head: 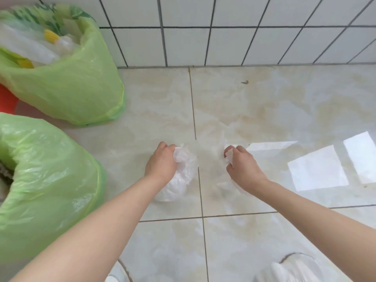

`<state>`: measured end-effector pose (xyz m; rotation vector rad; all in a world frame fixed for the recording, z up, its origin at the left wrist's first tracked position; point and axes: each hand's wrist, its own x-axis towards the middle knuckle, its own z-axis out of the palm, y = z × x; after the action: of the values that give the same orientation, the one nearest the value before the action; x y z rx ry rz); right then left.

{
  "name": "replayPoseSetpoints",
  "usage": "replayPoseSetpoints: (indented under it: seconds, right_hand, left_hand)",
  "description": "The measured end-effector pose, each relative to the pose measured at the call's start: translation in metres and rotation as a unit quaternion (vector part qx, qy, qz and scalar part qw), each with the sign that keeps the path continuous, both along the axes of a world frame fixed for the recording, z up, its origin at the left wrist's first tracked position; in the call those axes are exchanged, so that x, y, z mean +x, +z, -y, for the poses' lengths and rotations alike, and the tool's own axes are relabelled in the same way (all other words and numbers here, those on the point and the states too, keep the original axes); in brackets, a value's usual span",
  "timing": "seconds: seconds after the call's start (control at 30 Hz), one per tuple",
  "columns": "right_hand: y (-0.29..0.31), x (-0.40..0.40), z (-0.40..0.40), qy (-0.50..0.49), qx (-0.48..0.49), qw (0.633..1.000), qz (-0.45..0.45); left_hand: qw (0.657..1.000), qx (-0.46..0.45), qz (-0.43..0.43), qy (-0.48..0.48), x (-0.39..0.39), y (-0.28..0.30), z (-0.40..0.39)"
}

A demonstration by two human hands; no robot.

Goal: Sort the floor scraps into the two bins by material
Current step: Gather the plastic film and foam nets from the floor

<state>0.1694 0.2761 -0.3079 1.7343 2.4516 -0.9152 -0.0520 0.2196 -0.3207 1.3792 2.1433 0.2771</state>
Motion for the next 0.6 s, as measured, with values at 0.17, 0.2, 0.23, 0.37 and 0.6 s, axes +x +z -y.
replayPoseSetpoints:
  seconds: [0.17, 0.2, 0.23, 0.37, 0.6]
  right_hand:
    - [0.040, -0.051, -0.002, 0.025, 0.011, 0.997, -0.074]
    - [0.050, -0.064, -0.004, 0.031, 0.020, 0.995, -0.087]
    - [0.060, -0.076, -0.007, 0.036, 0.031, 0.994, -0.100]
    - [0.105, -0.127, -0.019, 0.058, 0.071, 0.985, -0.147]
    - [0.182, -0.214, -0.036, 0.152, 0.123, 0.960, -0.200]
  left_hand:
    - [0.991, 0.084, 0.036, 0.097, -0.029, 0.049, -0.003]
    - [0.988, 0.096, 0.033, 0.115, -0.037, 0.060, -0.003]
    - [0.985, 0.108, 0.032, 0.133, -0.045, 0.071, -0.003]
    - [0.967, 0.171, 0.035, 0.186, -0.085, 0.122, -0.006]
    - [0.923, 0.242, 0.057, 0.295, -0.170, 0.210, -0.019]
